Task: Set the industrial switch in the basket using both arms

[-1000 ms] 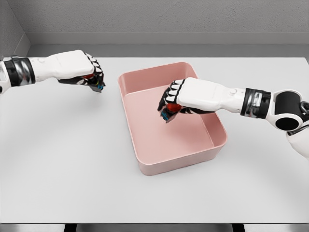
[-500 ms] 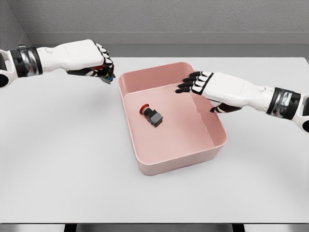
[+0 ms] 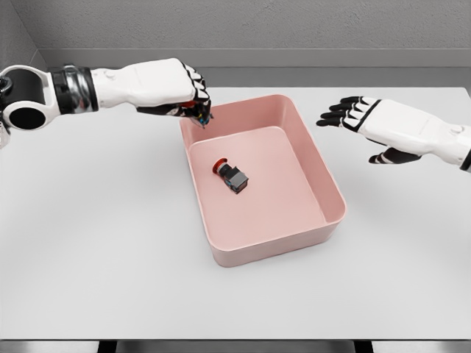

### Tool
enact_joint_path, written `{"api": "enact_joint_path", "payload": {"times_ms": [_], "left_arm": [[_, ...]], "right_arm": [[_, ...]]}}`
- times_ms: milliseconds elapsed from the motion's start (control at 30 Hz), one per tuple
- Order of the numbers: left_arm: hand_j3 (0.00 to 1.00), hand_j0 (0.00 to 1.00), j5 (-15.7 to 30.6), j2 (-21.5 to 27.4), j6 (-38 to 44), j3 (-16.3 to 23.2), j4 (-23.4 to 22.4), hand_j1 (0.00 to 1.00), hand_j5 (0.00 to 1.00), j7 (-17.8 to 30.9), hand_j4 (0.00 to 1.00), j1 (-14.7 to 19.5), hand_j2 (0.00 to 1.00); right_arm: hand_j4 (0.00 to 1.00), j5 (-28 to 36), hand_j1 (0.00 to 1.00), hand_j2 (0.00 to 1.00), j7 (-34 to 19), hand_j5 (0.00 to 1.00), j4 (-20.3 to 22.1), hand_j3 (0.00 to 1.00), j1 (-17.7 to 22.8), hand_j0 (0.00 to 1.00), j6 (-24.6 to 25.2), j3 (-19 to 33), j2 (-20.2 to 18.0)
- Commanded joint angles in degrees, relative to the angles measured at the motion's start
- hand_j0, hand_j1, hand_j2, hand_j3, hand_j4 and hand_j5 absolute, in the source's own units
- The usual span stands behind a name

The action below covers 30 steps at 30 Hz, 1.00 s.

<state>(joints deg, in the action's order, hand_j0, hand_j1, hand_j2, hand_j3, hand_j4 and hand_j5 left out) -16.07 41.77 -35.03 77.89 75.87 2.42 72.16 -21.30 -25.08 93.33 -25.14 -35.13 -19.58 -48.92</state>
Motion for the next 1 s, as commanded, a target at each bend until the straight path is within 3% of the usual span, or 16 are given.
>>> {"api": "enact_joint_path", "payload": {"times_ms": [0, 167, 200, 233, 267, 433, 533, 667, 800, 900, 967], "left_arm": [[0.42, 0.42, 0.43, -0.90, 0.03, -0.11, 1.20, 0.42, 0.42, -0.04, 0.42, 0.00, 0.42], [0.44, 0.44, 0.34, -2.66, 0.03, -0.02, 2.35, 0.44, 0.44, -0.04, 0.44, 0.00, 0.44], [0.52, 0.52, 0.25, -2.74, 0.03, -0.02, 2.87, 0.52, 0.52, -0.04, 0.52, 0.00, 0.52], [0.94, 0.94, 0.34, -2.74, 0.03, -0.02, 3.31, 0.94, 0.94, -0.04, 0.94, -0.09, 0.94], [1.00, 1.00, 0.34, -2.74, 0.03, -0.11, 3.67, 1.00, 1.00, -0.13, 1.00, -0.09, 1.00], [1.00, 1.00, 0.43, -2.04, 0.03, -1.16, 4.90, 1.00, 1.00, -0.39, 1.00, -0.18, 1.00], [1.00, 1.00, 0.60, -2.74, 0.03, -1.25, 5.77, 1.00, 1.00, -4.96, 1.00, 0.09, 1.00], [1.00, 1.00, 2.62, -4.32, 0.03, -6.26, 7.71, 1.00, 1.00, -10.32, 1.00, 0.09, 1.00], [1.00, 1.00, 5.00, -3.36, 0.03, -6.26, 7.71, 1.00, 1.00, -10.33, 1.00, 0.88, 1.00], [1.00, 1.00, 5.44, -1.60, 0.03, -5.38, 7.62, 1.00, 1.00, -10.33, 1.00, -0.18, 1.00], [1.00, 1.00, 6.49, 0.77, 0.03, -5.29, 7.53, 1.00, 1.00, -10.33, 1.00, -2.81, 1.00]], "right_arm": [[1.00, 0.38, 1.00, 1.00, 0.03, 1.00, -0.08, 1.00, 0.00, 1.00, 0.13, 0.15, -0.21], [1.00, 0.47, 1.00, 1.00, 0.03, 1.00, -0.08, 1.00, 0.44, 1.00, 0.13, 0.77, -0.21], [1.00, 0.47, 1.00, 1.00, 0.03, 1.00, -0.08, 1.00, 0.53, 1.00, 0.13, 0.77, -0.21], [1.00, 0.47, 1.00, 1.00, 0.03, 1.00, -0.08, 1.00, 0.53, 1.00, 0.13, 0.77, -0.21], [1.00, 0.47, 1.00, 1.00, 0.03, 1.00, -0.08, 1.00, 0.53, 1.00, 0.13, 0.77, -0.21], [1.00, 0.47, 1.00, 1.00, 0.03, 1.00, -0.52, 1.00, 0.97, 1.00, 0.13, 0.77, -0.12], [1.00, 0.47, 1.00, 1.00, 0.03, 1.00, -0.52, 1.00, 0.97, 1.00, 0.13, 0.77, -0.03], [1.00, 0.47, 1.00, 1.00, -0.06, 1.00, -0.43, 1.00, 1.23, 1.00, 0.13, 0.77, 0.58], [1.00, 0.47, 1.00, 1.00, -0.06, 1.00, -0.43, 1.00, 1.32, 1.00, 0.13, 0.77, 0.67], [1.00, 0.47, 1.00, 1.00, -0.06, 1.00, -0.43, 1.00, 1.58, 1.00, 0.13, 0.77, 0.85], [1.00, 0.47, 1.00, 1.00, -0.06, 1.00, -0.43, 1.00, 1.58, 1.00, 0.13, 0.77, 0.76]]}}
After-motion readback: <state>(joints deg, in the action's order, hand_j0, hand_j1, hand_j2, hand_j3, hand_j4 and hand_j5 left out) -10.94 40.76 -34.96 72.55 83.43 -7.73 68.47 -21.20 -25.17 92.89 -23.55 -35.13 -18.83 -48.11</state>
